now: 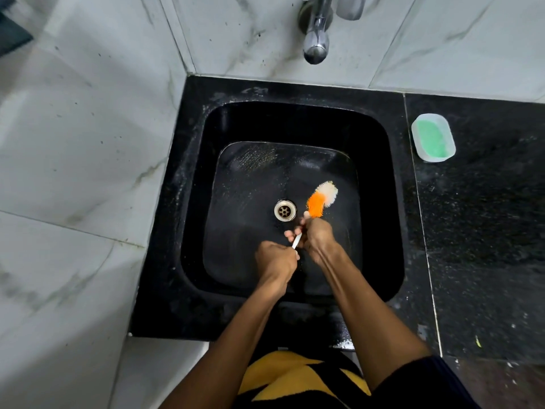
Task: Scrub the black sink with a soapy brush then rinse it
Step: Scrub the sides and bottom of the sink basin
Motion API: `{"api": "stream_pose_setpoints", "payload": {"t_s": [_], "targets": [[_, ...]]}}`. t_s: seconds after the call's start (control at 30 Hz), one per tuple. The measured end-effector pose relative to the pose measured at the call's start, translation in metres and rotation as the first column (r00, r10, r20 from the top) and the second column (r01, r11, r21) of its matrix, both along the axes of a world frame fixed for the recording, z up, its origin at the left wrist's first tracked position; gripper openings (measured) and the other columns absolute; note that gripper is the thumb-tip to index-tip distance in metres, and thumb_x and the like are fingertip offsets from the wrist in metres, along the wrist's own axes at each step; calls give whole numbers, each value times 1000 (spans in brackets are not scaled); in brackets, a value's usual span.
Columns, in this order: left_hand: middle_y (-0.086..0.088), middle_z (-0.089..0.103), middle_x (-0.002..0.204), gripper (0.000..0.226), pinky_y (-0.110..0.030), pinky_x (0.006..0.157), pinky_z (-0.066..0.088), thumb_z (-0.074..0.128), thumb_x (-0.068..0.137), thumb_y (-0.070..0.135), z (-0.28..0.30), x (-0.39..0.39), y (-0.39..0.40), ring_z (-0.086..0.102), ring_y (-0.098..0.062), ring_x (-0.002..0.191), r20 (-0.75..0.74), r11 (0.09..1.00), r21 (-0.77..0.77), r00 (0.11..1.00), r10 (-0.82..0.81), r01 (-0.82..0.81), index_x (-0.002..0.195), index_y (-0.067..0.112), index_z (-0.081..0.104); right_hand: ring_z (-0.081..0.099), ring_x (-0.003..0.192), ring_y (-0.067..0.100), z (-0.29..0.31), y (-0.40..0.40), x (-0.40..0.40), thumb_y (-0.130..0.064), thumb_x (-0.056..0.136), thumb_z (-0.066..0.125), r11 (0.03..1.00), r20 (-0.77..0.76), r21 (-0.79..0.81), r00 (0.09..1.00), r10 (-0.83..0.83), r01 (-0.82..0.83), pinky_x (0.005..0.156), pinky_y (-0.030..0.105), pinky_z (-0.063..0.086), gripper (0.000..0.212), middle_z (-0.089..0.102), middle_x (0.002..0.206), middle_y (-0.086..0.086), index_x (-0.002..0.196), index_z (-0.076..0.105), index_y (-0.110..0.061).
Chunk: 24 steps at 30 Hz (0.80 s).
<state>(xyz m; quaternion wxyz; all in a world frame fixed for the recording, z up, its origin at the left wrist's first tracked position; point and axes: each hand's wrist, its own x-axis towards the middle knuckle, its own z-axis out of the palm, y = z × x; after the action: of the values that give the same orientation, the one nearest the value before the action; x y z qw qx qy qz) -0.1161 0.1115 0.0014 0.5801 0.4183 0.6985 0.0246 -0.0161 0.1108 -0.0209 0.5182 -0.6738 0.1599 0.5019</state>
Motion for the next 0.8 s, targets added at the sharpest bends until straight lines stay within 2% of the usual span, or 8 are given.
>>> {"api": "stream_pose_setpoints", "payload": {"t_s": [0.07,0.1,0.2,0.27,0.37,0.43,0.57,0.8], "targets": [[-4,70,70,15,-32,53,57,62,66,24,3,4,0,67,-25,60,-100,994,84,993,-56,65,69,13,72,52,38,23,2,-1,0,-1,96,27,998,-2,2,998,-55,55,46,31,45,31,42,41,7,72,46,-10],[-5,71,79,19,-38,63,60,60,64,27,5,5,-1,69,-28,71,-155,986,116,983,-101,119,73,15,72,51,39,23,3,-1,0,0,95,27,997,-4,5,997,-80,80,44,30,45,30,42,41,7,74,46,-10],[-5,68,89,16,-39,76,58,61,73,24,11,7,-8,66,-30,86,-232,956,198,958,-167,214,83,17,71,50,43,24,4,-4,0,0,95,31,996,-20,26,996,-82,83,44,30,48,26,45,47,10,76,47,-8],[-4,70,86,14,-36,73,56,62,76,21,11,4,-14,65,-30,86,-214,947,208,957,-198,243,83,18,74,58,49,27,3,-11,1,-9,99,37,999,-28,39,1000,-4,5,51,34,54,27,52,51,13,75,49,-7],[-1,71,69,13,-37,66,59,65,75,23,8,1,-21,68,-26,72,-135,934,234,961,-242,268,77,22,78,67,67,29,2,-27,17,-20,102,44,988,-27,75,990,138,-135,67,37,57,31,65,68,14,82,60,-3],[-2,74,69,13,-39,66,61,68,75,26,6,1,-21,71,-26,73,-130,922,247,953,-274,298,80,25,79,69,76,27,3,-31,31,-17,101,49,988,-83,111,990,115,-106,76,37,57,24,69,77,12,89,63,-1],[-1,75,73,10,-37,67,61,71,77,26,16,13,-30,72,-24,73,-132,910,275,950,-284,310,82,24,79,68,73,30,15,-30,44,2,96,50,978,-167,151,979,-118,144,57,31,60,13,65,81,19,87,58,5],[0,75,87,12,-30,67,55,71,77,24,30,26,-46,70,-22,83,-239,907,292,942,-236,302,86,24,79,69,67,33,25,-41,51,13,93,50,991,-32,128,998,45,-41,59,36,60,12,66,76,21,86,59,11]]}}
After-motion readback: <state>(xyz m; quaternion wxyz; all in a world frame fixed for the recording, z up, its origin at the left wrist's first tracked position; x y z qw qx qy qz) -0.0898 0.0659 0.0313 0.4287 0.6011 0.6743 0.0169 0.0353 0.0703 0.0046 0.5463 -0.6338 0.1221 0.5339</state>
